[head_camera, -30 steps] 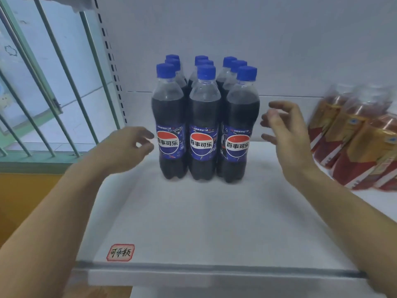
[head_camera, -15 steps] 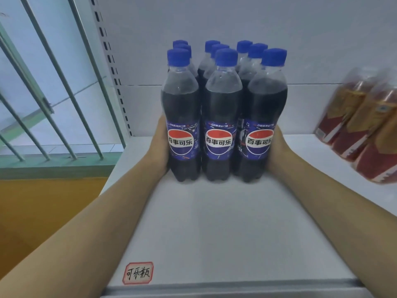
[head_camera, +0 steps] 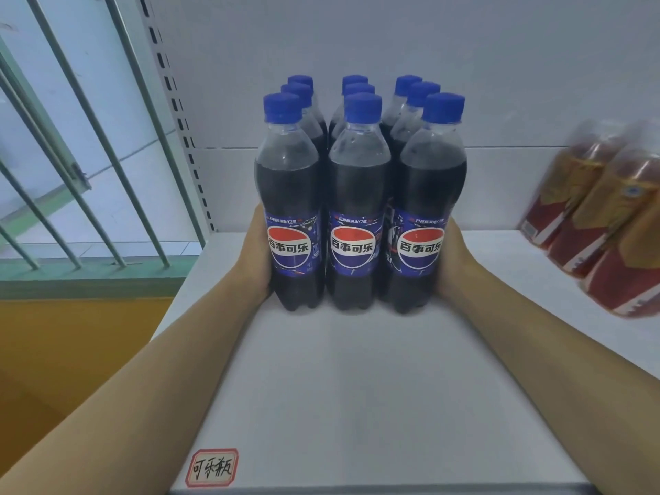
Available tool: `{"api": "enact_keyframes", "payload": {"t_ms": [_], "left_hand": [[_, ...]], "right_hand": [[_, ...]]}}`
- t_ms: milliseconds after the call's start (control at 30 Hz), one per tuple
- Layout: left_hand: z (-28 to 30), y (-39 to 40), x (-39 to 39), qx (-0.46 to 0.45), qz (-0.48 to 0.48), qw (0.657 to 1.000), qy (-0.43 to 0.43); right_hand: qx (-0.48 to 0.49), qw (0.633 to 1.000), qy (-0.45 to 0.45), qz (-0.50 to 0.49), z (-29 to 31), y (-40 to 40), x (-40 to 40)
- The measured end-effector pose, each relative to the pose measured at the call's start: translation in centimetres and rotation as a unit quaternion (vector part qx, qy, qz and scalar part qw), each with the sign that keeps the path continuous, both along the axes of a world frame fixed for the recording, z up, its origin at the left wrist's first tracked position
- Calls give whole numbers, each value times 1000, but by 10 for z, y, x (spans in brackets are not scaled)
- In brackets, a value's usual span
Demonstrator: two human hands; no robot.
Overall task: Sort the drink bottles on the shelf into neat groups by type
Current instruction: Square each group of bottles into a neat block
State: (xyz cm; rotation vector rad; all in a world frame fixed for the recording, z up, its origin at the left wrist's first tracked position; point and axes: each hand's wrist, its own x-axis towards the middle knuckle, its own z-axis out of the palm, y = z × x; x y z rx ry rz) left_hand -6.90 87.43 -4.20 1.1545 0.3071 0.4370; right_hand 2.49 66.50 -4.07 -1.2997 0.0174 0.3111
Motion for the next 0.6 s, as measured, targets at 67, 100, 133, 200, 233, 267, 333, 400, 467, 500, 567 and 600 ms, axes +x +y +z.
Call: {"api": "enact_keyframes", "payload": {"t_ms": [67,100,133,200,233,267,333,400,467,500,567,600], "left_hand": [[1,-2,0,0,3,1000,-5],[2,-4,0,1,4,1000,-8],[3,-4,-1,3,6,1000,-12],[5,-5,-4,10,0,1000,-26],[6,-5,-6,15,-7,999,-33],[5,-5,-7,19,-13,999,-40],[5,-8,-11,22,-13,999,-42],[6,-9,-11,30,-10,999,-36],[6,-10,-13,39,-10,999,-37],[7,-11,-14,44,-11,998,-39],[7,-10,-15,49,-5,998,-47],[6,-10,-14,43,-7,998,-42]], "right_hand": [[32,999,-6,13,-5,-5,1],[33,999,-13,16,-6,-6,0],[41,998,-30,29,-7,-5,3],[56,995,-65,43,-8,-9,3],[82,994,-50,59,-6,-10,0],[108,991,-39,74,-8,-12,0],[112,989,-39,92,-6,-12,-1],[116,987,-50,98,-3,-13,-3],[111,988,-47,101,-2,-13,-3],[117,987,-40,101,-1,-13,-4],[112,988,-34,103,-1,-13,-5],[107,988,-36,106,-1,-13,-4]]}}
